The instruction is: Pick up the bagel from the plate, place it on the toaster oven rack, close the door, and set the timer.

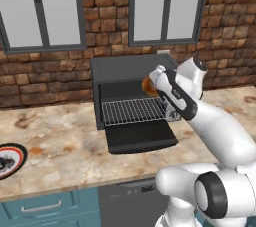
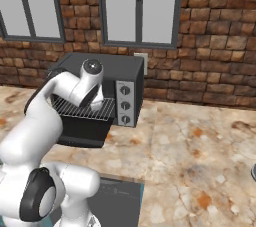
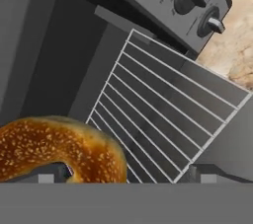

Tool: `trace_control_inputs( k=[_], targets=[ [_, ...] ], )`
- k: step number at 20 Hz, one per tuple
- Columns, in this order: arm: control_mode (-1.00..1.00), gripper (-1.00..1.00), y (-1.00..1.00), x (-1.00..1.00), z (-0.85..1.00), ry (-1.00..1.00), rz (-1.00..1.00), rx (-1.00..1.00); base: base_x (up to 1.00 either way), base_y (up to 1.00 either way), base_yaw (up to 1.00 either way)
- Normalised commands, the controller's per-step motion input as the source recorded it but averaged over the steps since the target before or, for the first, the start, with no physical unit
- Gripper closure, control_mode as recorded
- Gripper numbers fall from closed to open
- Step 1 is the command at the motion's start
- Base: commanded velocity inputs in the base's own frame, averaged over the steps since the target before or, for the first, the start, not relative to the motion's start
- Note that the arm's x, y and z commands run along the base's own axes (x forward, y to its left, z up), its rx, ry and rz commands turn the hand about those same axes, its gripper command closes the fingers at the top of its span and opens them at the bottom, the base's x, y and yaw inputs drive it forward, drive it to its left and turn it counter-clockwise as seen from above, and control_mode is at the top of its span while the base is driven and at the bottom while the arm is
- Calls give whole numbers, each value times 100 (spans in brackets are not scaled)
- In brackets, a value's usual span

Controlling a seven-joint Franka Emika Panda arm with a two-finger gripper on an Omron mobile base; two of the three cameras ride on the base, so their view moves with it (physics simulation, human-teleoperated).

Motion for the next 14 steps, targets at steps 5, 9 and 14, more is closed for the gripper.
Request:
trace_control_inputs(
  k=[5,9,14],
  targets=[
    [-100,-100,0,8,36,29,1,10,0,0,0],
    [-100,-100,0,0,43,26,2,8,0,0,0],
    [-100,-100,0,-62,0,22,7,7,0,0,0]
  ],
)
